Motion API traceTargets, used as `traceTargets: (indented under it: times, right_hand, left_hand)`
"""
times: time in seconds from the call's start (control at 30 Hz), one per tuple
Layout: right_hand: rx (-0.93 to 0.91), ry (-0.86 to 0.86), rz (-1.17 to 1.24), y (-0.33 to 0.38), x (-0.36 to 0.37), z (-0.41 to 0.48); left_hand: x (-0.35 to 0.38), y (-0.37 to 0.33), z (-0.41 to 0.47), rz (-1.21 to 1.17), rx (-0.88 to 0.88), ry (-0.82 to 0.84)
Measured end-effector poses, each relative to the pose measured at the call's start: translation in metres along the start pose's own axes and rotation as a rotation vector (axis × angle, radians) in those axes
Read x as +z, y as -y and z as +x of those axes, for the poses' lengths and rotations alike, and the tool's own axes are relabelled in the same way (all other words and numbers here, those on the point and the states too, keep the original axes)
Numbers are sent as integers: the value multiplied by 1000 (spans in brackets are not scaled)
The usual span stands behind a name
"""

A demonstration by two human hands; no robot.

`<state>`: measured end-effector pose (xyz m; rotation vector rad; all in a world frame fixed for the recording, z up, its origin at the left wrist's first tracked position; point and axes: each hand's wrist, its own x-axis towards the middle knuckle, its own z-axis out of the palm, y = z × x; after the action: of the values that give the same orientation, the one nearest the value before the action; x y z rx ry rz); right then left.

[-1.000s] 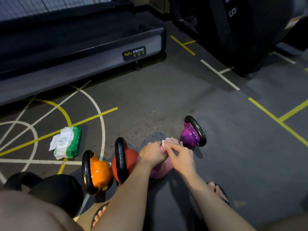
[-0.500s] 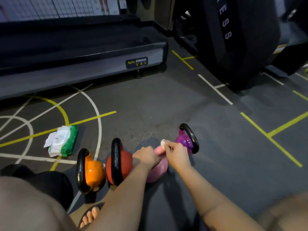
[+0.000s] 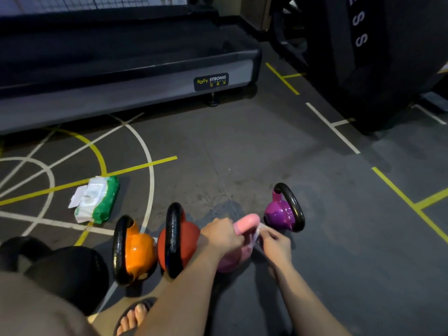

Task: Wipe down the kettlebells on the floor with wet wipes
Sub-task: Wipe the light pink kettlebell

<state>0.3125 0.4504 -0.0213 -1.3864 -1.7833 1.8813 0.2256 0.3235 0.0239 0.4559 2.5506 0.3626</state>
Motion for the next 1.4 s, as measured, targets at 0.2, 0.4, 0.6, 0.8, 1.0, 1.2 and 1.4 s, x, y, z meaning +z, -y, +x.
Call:
traceTargets:
  times: [0.2, 0.4, 0.6, 0.8, 1.0, 1.2, 1.4]
  right_hand:
    - [-234, 210, 97, 40, 0, 1]
    - [-109, 119, -51, 8, -2, 7]
    - [-251, 106, 19, 36, 3, -10]
    - [-589, 310, -470, 50, 23, -22]
    - [-433, 80, -479, 56, 19, -11]
    - [-467, 235, -783, 66, 29, -40]
    - [-696, 631, -1278, 66, 13, -34]
  left_hand:
    - [-3, 0, -4, -2, 17, 42]
    - [-5, -2, -5, -14, 28, 49]
    - [-2, 1, -5, -3, 36, 10]
    - [-2, -3, -11, -47, 63, -34]
    - [0, 3, -17, 2, 51, -50]
    - [-19, 20, -35, 100, 155, -21]
    - [3, 44, -56, -115, 166, 1]
